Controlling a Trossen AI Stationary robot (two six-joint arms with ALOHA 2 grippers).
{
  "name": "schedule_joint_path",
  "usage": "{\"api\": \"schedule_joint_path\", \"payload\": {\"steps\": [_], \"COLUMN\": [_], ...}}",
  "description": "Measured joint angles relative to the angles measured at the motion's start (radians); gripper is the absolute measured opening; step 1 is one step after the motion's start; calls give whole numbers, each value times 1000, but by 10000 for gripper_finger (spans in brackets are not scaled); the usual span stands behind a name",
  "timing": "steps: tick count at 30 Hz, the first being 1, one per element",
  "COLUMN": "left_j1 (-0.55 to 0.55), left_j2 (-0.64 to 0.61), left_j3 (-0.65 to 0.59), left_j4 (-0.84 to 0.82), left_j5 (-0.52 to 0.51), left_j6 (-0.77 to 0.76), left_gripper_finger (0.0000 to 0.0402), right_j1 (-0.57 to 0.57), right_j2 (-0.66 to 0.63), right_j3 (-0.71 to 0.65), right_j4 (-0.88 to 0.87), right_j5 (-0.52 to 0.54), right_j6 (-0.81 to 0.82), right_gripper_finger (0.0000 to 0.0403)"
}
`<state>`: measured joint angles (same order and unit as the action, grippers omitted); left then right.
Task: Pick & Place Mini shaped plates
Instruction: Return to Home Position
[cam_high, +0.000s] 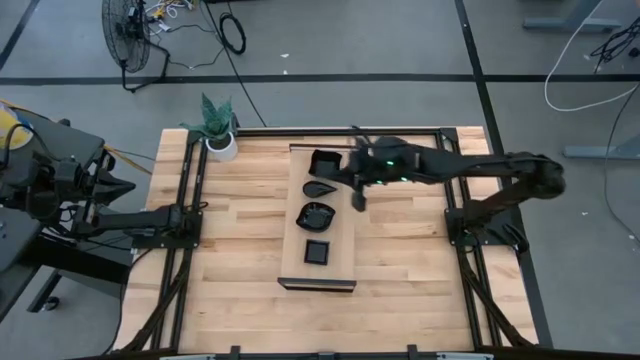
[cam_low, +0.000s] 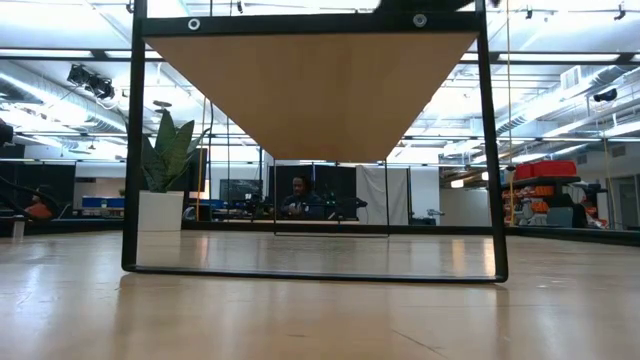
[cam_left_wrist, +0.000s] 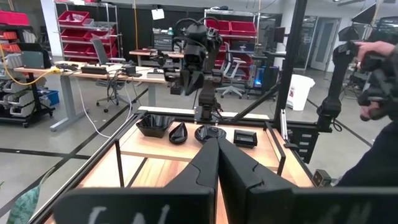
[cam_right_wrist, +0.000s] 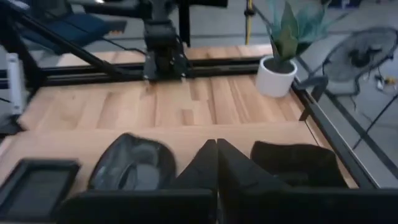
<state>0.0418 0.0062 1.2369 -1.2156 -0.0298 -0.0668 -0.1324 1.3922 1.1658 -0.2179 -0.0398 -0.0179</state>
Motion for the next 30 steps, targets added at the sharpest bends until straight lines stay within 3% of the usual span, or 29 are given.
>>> {"api": "schedule_joint_path", "payload": {"steps": [9,15,30], "left_j1": [0,0,0], "left_j2": [0,0,0], "left_j3": [0,0,0], "left_j4": [0,1,0], "left_j5": [0,0,0], "left_j6": [0,0,0], "left_gripper_finger": [14,14,14], "right_j1": [36,114,193], "right_j2": [-332,-513,-769], "right_j3": [-340,-492,-798], "right_j4": [164,187,311], "right_j5": [-3,-5,-2], "right_j6": [-13,-17,-23], "right_gripper_finger": [2,2,1]}}
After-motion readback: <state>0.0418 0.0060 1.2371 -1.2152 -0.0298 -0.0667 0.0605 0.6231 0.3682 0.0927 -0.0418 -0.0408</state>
